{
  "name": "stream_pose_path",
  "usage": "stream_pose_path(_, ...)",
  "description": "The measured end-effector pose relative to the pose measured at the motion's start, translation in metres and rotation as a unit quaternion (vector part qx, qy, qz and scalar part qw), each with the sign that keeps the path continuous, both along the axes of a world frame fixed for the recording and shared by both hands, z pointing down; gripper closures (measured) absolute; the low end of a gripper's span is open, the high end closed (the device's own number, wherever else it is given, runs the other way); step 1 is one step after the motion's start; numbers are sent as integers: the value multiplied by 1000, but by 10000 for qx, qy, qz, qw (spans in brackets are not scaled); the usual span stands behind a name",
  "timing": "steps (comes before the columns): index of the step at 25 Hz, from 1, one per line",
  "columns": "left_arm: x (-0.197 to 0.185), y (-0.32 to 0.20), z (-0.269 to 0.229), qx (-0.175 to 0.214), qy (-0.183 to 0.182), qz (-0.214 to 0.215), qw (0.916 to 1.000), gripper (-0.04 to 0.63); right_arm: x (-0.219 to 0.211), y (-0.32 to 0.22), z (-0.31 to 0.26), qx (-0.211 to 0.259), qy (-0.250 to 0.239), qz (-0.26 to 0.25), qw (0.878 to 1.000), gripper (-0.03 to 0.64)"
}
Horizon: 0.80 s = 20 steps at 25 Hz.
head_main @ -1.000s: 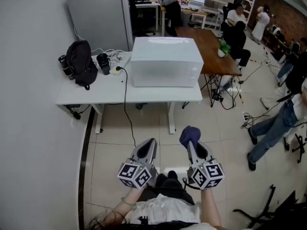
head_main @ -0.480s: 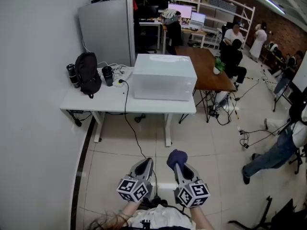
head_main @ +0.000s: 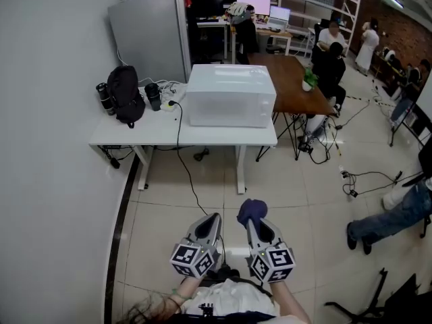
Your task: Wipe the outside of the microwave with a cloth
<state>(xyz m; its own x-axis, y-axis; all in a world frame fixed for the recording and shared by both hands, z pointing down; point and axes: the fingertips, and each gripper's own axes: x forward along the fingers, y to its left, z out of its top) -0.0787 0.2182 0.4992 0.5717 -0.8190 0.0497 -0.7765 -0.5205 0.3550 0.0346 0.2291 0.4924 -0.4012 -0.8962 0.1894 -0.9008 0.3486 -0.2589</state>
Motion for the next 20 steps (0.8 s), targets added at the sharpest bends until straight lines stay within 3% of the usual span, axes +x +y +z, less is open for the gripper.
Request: stream_pose_path(20,3,4,1,-49,-41,0,10000,604,-3,-1,2,58,110,-80,9999,549)
